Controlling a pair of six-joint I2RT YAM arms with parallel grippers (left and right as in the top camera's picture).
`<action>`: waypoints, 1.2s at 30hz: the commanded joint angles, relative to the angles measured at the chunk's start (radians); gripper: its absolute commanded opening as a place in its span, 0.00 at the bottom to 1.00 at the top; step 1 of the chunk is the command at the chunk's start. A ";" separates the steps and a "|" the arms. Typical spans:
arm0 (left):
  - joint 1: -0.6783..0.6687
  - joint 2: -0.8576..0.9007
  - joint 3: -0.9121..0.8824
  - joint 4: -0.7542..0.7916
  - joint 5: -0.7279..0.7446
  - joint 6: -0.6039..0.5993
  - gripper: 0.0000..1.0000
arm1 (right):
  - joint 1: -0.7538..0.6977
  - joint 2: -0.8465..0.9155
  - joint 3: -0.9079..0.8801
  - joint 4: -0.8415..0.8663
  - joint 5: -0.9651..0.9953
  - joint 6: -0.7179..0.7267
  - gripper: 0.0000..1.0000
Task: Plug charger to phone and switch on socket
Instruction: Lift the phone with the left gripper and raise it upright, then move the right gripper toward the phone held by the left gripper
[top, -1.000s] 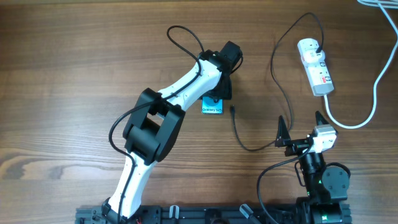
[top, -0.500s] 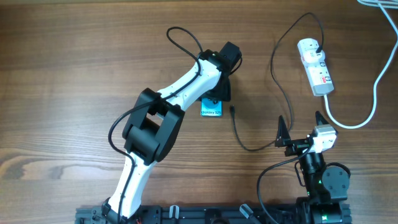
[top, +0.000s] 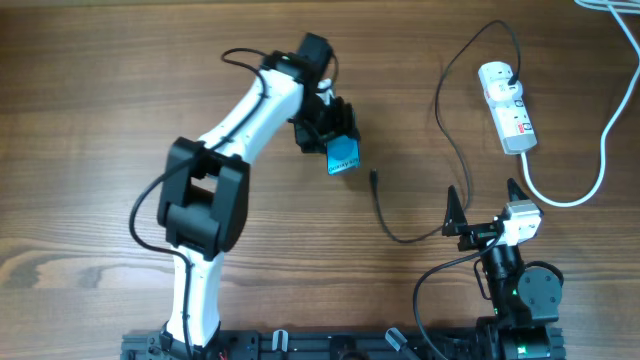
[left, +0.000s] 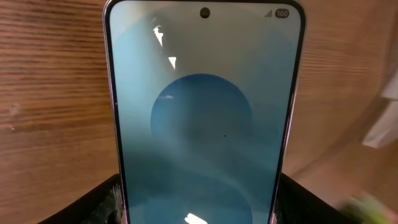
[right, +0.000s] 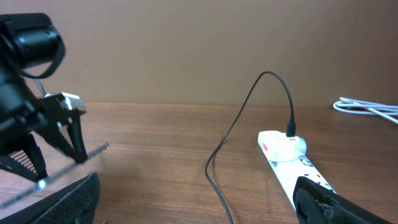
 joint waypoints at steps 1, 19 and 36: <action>0.078 -0.041 -0.005 -0.001 0.343 0.001 0.68 | 0.006 -0.005 -0.001 0.002 0.016 0.006 1.00; 0.375 -0.041 -0.005 -0.001 0.821 -0.128 0.67 | 0.006 -0.005 -0.001 0.005 0.016 0.008 1.00; 0.401 -0.041 -0.005 -0.001 0.881 -0.268 0.68 | 0.006 -0.002 0.035 0.542 -0.252 1.603 1.00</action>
